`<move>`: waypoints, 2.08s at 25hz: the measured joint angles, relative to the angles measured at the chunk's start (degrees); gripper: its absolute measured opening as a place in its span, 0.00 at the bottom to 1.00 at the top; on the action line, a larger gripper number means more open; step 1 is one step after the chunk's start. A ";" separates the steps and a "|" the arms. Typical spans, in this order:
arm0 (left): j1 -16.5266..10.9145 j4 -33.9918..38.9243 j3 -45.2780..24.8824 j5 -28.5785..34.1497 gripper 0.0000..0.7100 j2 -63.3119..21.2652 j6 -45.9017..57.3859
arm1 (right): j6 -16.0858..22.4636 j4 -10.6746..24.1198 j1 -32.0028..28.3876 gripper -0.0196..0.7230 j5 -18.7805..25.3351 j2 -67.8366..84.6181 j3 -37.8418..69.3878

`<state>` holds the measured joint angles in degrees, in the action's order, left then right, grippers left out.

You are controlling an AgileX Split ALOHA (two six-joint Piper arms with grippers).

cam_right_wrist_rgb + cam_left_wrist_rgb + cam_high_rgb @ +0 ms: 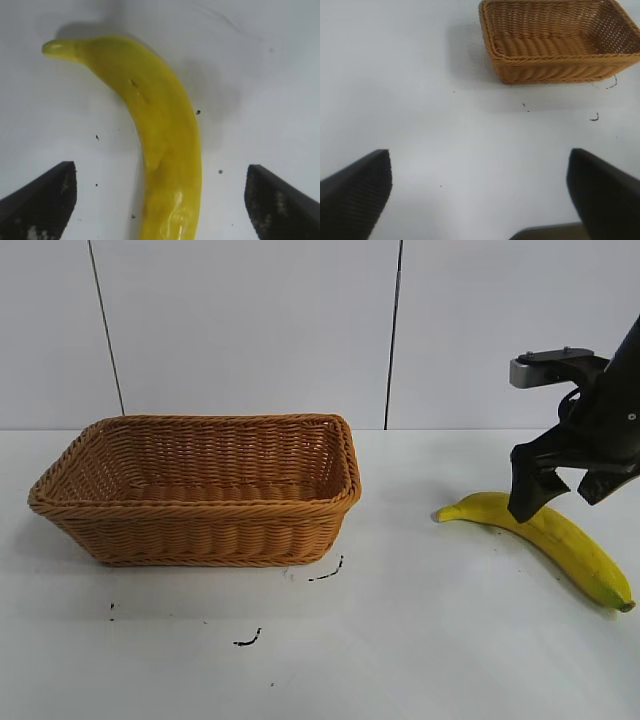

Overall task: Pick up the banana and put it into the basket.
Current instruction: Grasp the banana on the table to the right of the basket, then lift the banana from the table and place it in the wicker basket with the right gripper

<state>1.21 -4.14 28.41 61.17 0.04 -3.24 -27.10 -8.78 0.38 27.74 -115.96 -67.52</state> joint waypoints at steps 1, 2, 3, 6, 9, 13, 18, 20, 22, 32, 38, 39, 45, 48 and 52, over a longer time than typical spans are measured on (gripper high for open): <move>0.00 0.00 0.00 0.00 0.97 0.00 0.00 | 0.00 0.00 0.00 0.89 -0.07 -0.52 0.00; 0.00 0.00 0.00 0.00 0.97 0.00 0.00 | 0.00 0.00 0.00 0.89 -0.07 -0.99 0.00; 0.00 0.00 0.00 0.00 0.97 0.00 0.00 | 0.00 0.00 0.00 0.89 -0.07 -1.45 0.00; 0.00 0.00 0.00 0.00 0.97 0.00 0.00 | 0.00 0.00 0.00 0.89 -0.56 -2.04 0.00; 0.00 0.00 0.00 0.00 0.97 0.00 0.00 | 0.44 0.00 0.00 0.82 -1.51 -2.04 -0.02; 0.00 0.00 0.00 0.00 0.97 0.00 0.00 | 1.46 0.00 0.00 0.61 -1.63 -2.04 -0.18; 0.00 0.00 0.00 0.00 0.97 0.00 0.00 | 0.96 0.23 0.00 0.43 -1.35 -2.04 -0.18; 0.00 0.00 0.00 0.00 0.97 0.00 0.00 | -0.20 0.48 0.00 0.43 -0.72 -1.91 -0.18; 0.00 0.00 0.00 0.00 0.97 0.00 0.00 | -0.45 0.79 0.00 0.43 0.86 -1.14 -0.18; 0.00 0.00 0.00 0.00 0.97 0.00 0.00 | 4.69 1.20 0.00 0.43 9.56 12.56 -1.12; 0.00 0.00 0.00 0.00 0.97 0.00 0.00 | 6.14 1.63 0.41 0.43 23.66 14.05 -11.58; 0.00 0.00 0.00 0.00 0.97 0.00 0.00 | 6.68 1.73 0.80 0.43 25.34 14.10 -13.63; 0.00 0.00 0.00 0.00 0.97 0.00 0.00 | 7.46 5.19 6.39 0.43 29.63 14.16 -21.41; 0.00 0.00 0.00 0.00 0.97 0.00 0.00 | 7.46 8.47 10.03 0.43 29.36 13.32 -24.83; 0.00 0.00 0.00 0.00 0.97 0.00 0.00 | 5.99 9.52 14.53 0.43 28.69 9.76 -30.93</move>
<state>1.21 -4.14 28.41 61.17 0.04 -3.24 -21.11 0.74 14.91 56.43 -106.20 -98.45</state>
